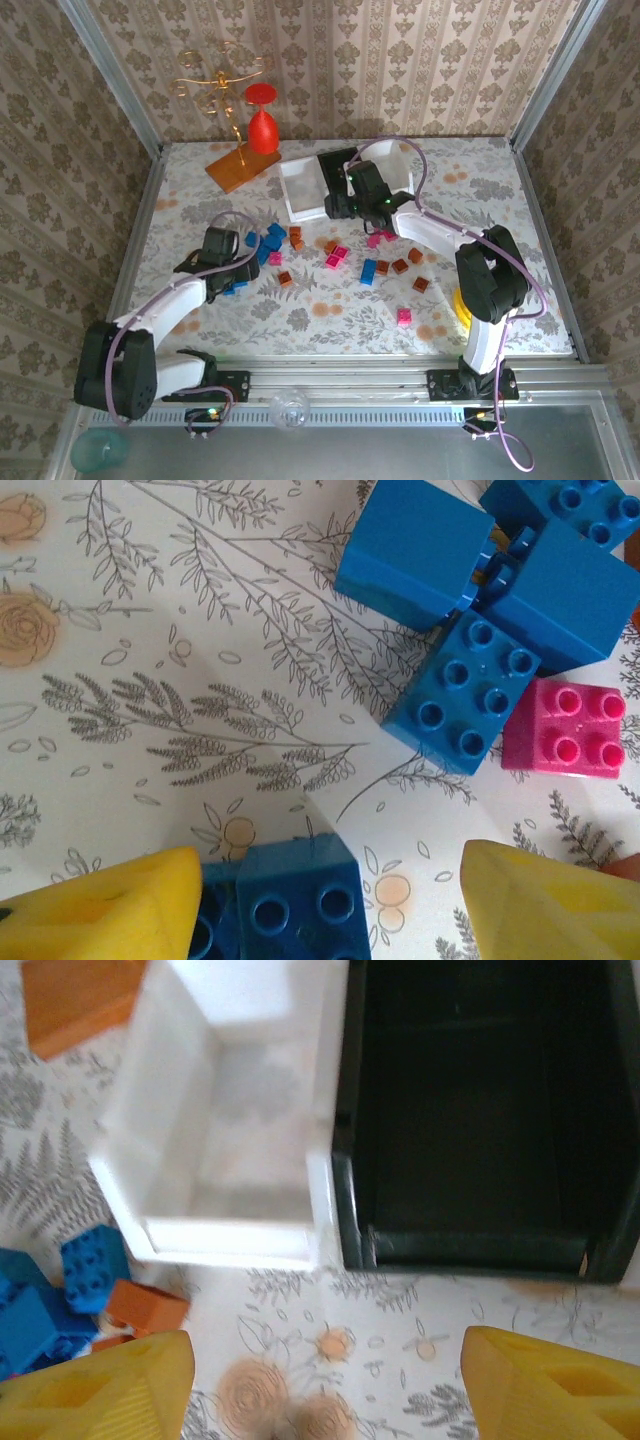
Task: Sort the legos into containers by color
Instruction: Pick up the lego from the middle-left of the table.
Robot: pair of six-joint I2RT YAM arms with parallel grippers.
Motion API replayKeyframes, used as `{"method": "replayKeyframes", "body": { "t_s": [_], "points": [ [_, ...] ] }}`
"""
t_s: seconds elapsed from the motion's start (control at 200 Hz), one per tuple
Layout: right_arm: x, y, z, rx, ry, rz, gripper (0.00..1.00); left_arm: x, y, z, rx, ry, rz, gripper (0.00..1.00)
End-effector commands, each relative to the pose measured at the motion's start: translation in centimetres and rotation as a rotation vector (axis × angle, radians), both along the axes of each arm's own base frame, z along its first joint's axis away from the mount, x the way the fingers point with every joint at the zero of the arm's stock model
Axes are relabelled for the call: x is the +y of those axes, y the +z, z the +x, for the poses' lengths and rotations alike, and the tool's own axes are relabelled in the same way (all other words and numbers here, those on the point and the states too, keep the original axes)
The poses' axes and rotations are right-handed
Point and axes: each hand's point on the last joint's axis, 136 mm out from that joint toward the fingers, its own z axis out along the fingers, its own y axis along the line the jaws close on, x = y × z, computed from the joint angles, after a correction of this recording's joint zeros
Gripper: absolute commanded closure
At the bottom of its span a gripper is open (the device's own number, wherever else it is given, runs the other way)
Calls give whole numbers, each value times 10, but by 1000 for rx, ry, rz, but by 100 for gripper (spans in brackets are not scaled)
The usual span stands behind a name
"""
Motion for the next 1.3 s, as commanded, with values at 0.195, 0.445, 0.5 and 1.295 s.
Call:
{"method": "replayKeyframes", "body": {
  "t_s": [0.195, 0.445, 0.5, 1.295],
  "points": [
    [-6, -3, -8, -7, -8, 7, 26, -10, -4, 9, 20, -46, 48, 40],
    [-12, -11, -12, 6, -22, 6, 26, -24, -11, 6, 39, -98, 39, 43],
    [-14, -13, -13, 11, -26, 7, 26, -26, -13, 4, 50, -106, 42, 45],
    [57, 4, -97, -55, 497, 235, 20, -26, -37, -7, 98, -101, 63, 63]
  ]
}}
